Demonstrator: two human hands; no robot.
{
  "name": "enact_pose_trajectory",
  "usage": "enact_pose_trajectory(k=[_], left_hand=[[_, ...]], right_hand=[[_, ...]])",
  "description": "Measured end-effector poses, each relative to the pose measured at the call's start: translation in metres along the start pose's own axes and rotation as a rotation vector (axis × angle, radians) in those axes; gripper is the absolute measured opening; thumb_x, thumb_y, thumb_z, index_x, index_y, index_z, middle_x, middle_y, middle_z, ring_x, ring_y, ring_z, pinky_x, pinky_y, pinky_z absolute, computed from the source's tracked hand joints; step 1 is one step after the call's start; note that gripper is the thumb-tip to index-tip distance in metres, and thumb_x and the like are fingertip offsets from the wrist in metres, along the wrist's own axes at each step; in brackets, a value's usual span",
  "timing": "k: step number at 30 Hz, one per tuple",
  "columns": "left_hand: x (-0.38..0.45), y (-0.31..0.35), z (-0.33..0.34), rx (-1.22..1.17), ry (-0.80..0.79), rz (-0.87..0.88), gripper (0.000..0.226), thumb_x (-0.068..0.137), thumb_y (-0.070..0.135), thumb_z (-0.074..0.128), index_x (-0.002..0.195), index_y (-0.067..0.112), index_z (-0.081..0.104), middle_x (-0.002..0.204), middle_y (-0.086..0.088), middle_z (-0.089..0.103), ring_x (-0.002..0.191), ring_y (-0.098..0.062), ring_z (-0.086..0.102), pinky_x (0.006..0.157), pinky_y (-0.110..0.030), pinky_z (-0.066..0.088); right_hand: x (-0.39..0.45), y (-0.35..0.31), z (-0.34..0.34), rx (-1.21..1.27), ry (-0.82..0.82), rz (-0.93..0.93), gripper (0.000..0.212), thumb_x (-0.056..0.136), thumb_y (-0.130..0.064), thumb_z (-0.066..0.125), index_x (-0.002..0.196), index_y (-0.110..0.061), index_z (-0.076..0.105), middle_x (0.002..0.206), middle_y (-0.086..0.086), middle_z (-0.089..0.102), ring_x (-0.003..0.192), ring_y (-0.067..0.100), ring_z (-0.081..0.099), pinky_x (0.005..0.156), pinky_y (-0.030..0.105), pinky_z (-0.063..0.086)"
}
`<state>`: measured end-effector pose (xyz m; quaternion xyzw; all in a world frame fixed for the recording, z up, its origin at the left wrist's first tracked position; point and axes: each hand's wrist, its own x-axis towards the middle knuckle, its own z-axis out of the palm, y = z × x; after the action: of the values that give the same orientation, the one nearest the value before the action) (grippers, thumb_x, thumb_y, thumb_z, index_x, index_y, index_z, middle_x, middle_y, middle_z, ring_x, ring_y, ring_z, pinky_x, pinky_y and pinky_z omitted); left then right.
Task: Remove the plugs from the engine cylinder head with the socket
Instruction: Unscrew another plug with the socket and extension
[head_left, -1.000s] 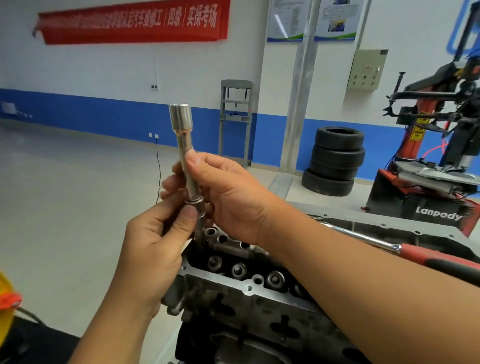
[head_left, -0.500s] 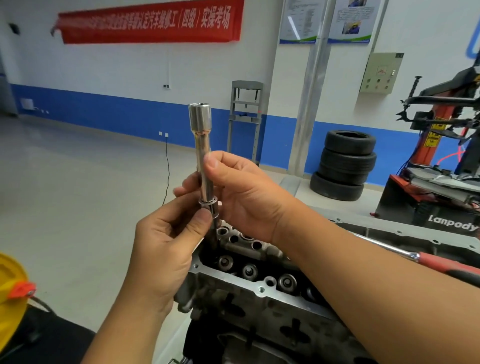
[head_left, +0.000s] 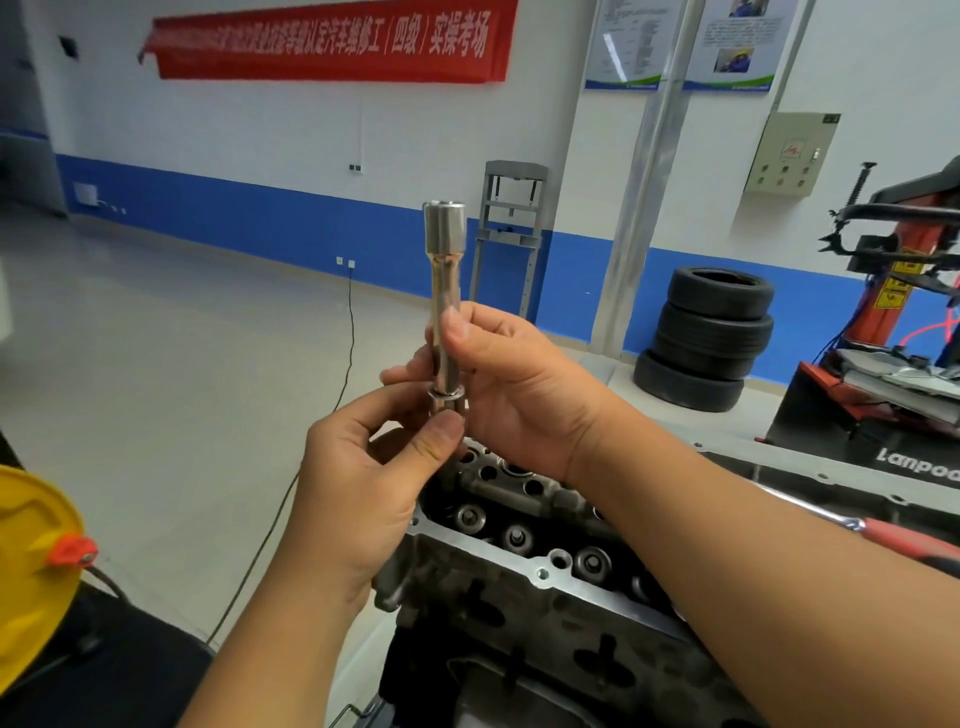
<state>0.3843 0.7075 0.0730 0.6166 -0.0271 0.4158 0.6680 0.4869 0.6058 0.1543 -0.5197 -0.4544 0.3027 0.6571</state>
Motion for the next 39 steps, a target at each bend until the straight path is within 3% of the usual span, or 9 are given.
enact_pose_trajectory(k=[6, 12, 15, 18, 21, 26, 29, 36, 39], left_hand=[[-0.0001, 0.0041, 0.0013, -0.100, -0.164, -0.021, 0.032, 0.099, 0.024, 0.054, 0.118, 0.035, 0.078, 0.114, -0.004, 0.079, 0.111, -0.022, 0.074, 0.096, -0.025, 0.057], [-0.0001, 0.0017, 0.0015, -0.097, -0.034, 0.000, 0.036, 0.088, 0.023, 0.070, 0.124, 0.025, 0.075, 0.109, -0.004, 0.080, 0.103, -0.025, 0.077, 0.082, -0.027, 0.062], [-0.0007, 0.0039, 0.0014, -0.044, -0.030, 0.045, 0.032, 0.085, 0.024, 0.075, 0.113, 0.038, 0.079, 0.106, 0.000, 0.080, 0.097, -0.020, 0.078, 0.083, -0.025, 0.061], [-0.0009, 0.0040, 0.0002, -0.080, -0.088, 0.018, 0.026, 0.092, 0.027, 0.066, 0.112, 0.038, 0.079, 0.109, -0.003, 0.079, 0.105, -0.022, 0.076, 0.089, -0.026, 0.059], [-0.0012, 0.0056, 0.0012, -0.138, -0.151, -0.036, 0.033, 0.100, 0.024, 0.054, 0.121, 0.034, 0.077, 0.115, -0.005, 0.078, 0.112, -0.024, 0.074, 0.097, -0.028, 0.057], [-0.0001, 0.0047, 0.0027, -0.089, -0.028, 0.005, 0.026, 0.090, 0.024, 0.071, 0.113, 0.032, 0.079, 0.107, -0.004, 0.080, 0.103, -0.024, 0.077, 0.085, -0.030, 0.062], [-0.0025, 0.0060, 0.0031, -0.062, 0.008, 0.017, 0.023, 0.078, 0.033, 0.085, 0.100, 0.037, 0.081, 0.097, 0.002, 0.080, 0.090, -0.017, 0.078, 0.078, -0.021, 0.061], [-0.0034, 0.0108, 0.0020, -0.140, -0.124, -0.065, 0.026, 0.095, 0.035, 0.058, 0.108, 0.035, 0.081, 0.104, -0.004, 0.080, 0.098, -0.026, 0.078, 0.083, -0.027, 0.061], [-0.0034, 0.0091, 0.0024, -0.134, -0.052, -0.055, 0.021, 0.090, 0.032, 0.066, 0.104, 0.034, 0.082, 0.101, -0.007, 0.079, 0.094, -0.030, 0.078, 0.081, -0.031, 0.063]], right_hand=[[-0.0016, -0.0045, 0.0054, 0.028, -0.026, 0.008, 0.023, 0.097, -0.036, 0.059, 0.086, -0.023, 0.075, 0.086, 0.002, 0.076, 0.104, 0.036, 0.057, 0.062, 0.026, 0.049], [0.0025, -0.0011, 0.0016, 0.025, -0.016, 0.027, 0.021, 0.094, -0.040, 0.062, 0.089, -0.026, 0.075, 0.088, 0.003, 0.075, 0.113, 0.037, 0.060, 0.090, 0.050, 0.058], [0.0031, 0.0006, -0.0013, 0.016, -0.039, 0.006, 0.019, 0.096, -0.033, 0.061, 0.084, -0.020, 0.068, 0.088, 0.006, 0.075, 0.114, 0.042, 0.058, 0.111, 0.075, 0.036], [0.0012, -0.0014, 0.0007, 0.009, -0.061, 0.003, 0.023, 0.100, -0.035, 0.056, 0.091, -0.016, 0.065, 0.091, 0.006, 0.076, 0.103, 0.035, 0.064, 0.091, 0.051, 0.058], [-0.0014, -0.0033, 0.0044, 0.042, -0.046, 0.018, 0.027, 0.101, -0.039, 0.054, 0.094, -0.017, 0.067, 0.089, 0.003, 0.075, 0.086, 0.019, 0.070, 0.059, 0.021, 0.052], [0.0023, -0.0007, 0.0007, 0.009, 0.000, 0.028, 0.031, 0.100, -0.045, 0.055, 0.097, -0.020, 0.073, 0.094, 0.002, 0.075, 0.116, 0.035, 0.062, 0.110, 0.061, 0.044], [0.0013, -0.0003, -0.0006, -0.006, -0.020, 0.002, 0.015, 0.096, -0.032, 0.062, 0.088, -0.022, 0.071, 0.093, 0.005, 0.075, 0.115, 0.040, 0.060, 0.114, 0.073, 0.032], [-0.0019, -0.0019, 0.0012, 0.013, -0.078, -0.004, 0.018, 0.096, -0.027, 0.061, 0.084, -0.024, 0.075, 0.087, 0.000, 0.074, 0.106, 0.031, 0.062, 0.076, 0.030, 0.058], [-0.0015, -0.0019, -0.0019, 0.018, -0.061, 0.014, 0.024, 0.098, -0.031, 0.057, 0.091, -0.025, 0.079, 0.095, 0.000, 0.076, 0.107, 0.027, 0.064, 0.091, 0.042, 0.059]])
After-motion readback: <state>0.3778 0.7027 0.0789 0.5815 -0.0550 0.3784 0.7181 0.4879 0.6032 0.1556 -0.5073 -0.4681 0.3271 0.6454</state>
